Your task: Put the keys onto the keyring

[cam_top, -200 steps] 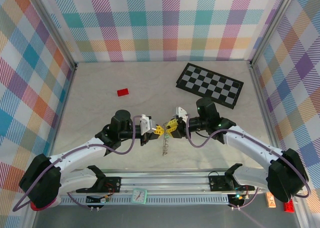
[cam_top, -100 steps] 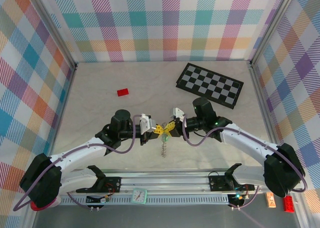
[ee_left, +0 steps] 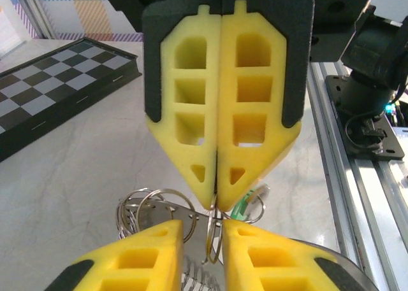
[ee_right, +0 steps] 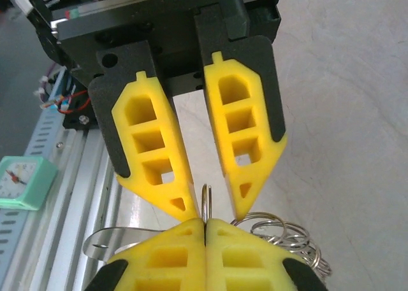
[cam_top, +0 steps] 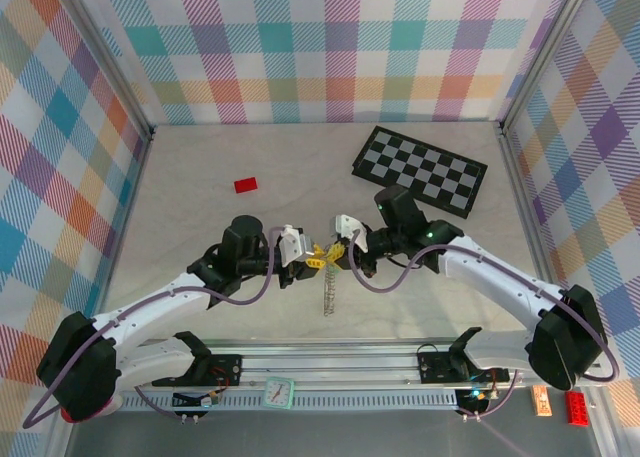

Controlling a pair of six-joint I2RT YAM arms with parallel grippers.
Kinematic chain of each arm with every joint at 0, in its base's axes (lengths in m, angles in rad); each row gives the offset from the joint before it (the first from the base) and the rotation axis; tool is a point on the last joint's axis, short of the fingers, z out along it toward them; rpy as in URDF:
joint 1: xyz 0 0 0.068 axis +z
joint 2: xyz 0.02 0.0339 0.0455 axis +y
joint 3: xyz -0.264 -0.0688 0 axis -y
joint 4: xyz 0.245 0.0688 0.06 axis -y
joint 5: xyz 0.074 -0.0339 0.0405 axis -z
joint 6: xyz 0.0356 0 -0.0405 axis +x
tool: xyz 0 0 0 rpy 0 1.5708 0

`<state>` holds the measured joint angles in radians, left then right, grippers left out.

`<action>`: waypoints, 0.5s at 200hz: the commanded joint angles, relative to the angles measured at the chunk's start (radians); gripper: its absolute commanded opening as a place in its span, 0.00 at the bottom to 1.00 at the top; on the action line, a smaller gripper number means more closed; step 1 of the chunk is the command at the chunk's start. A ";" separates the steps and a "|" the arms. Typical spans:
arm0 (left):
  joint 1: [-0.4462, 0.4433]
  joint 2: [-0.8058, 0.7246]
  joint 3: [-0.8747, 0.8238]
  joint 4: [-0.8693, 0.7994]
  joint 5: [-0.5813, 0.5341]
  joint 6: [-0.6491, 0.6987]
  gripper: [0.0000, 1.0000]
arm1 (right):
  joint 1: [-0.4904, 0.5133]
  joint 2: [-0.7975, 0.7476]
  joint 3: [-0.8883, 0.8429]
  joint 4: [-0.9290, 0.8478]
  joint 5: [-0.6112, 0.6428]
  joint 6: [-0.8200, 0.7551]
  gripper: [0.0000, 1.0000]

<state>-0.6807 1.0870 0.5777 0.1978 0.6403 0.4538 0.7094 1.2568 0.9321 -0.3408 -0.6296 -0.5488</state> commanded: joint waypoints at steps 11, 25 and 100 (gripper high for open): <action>-0.012 0.012 0.059 -0.093 -0.009 0.053 0.12 | 0.044 0.027 0.088 -0.150 0.044 -0.117 0.00; -0.012 0.019 0.068 -0.096 -0.001 0.058 0.08 | 0.059 0.037 0.112 -0.167 0.043 -0.127 0.00; -0.013 -0.008 0.035 -0.033 0.040 0.032 0.00 | -0.021 -0.026 -0.037 0.112 -0.043 0.123 0.34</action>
<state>-0.6853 1.1000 0.6140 0.1001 0.6502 0.4938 0.7307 1.2713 0.9703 -0.3756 -0.5766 -0.5533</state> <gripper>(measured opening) 0.046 0.322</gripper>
